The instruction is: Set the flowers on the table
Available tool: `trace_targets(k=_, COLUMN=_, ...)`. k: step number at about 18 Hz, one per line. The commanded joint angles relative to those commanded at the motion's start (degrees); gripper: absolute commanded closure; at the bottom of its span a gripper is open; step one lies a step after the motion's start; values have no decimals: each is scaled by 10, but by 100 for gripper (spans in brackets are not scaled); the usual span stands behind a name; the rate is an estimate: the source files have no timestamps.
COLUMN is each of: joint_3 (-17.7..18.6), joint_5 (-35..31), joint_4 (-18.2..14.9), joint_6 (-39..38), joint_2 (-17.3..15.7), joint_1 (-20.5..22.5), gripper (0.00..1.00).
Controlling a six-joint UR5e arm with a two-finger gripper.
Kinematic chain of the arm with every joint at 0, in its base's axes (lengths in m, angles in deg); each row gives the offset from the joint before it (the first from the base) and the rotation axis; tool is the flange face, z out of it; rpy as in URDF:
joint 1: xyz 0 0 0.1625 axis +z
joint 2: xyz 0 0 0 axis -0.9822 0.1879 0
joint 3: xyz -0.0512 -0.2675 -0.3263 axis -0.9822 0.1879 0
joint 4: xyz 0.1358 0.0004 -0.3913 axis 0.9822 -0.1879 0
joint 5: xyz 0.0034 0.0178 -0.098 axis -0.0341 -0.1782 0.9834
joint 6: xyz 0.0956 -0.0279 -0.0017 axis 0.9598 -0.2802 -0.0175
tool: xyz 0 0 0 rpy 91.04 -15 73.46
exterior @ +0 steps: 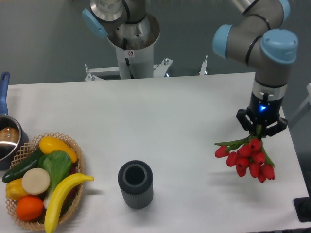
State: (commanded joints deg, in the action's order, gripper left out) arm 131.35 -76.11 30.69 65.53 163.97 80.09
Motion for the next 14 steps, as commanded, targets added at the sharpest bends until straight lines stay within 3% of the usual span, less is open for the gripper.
trace_targets(k=7, joint_3=3, joint_5=0, joint_4=-4, joint_6=-4, joint_2=1, joint_1=-13, gripper=100)
trace_targets(k=10, joint_3=26, joint_5=-3, joint_4=2, joint_6=-8, joint_2=3, joint_1=-24, gripper=100)
trace_targets(k=12, joint_3=39, joint_5=0, joint_4=3, joint_6=-7, joint_2=0, joint_1=-27, gripper=90)
trace_targets(k=14, joint_3=45, joint_5=4, joint_4=5, joint_6=-6, joint_2=0, joint_1=-27, gripper=86)
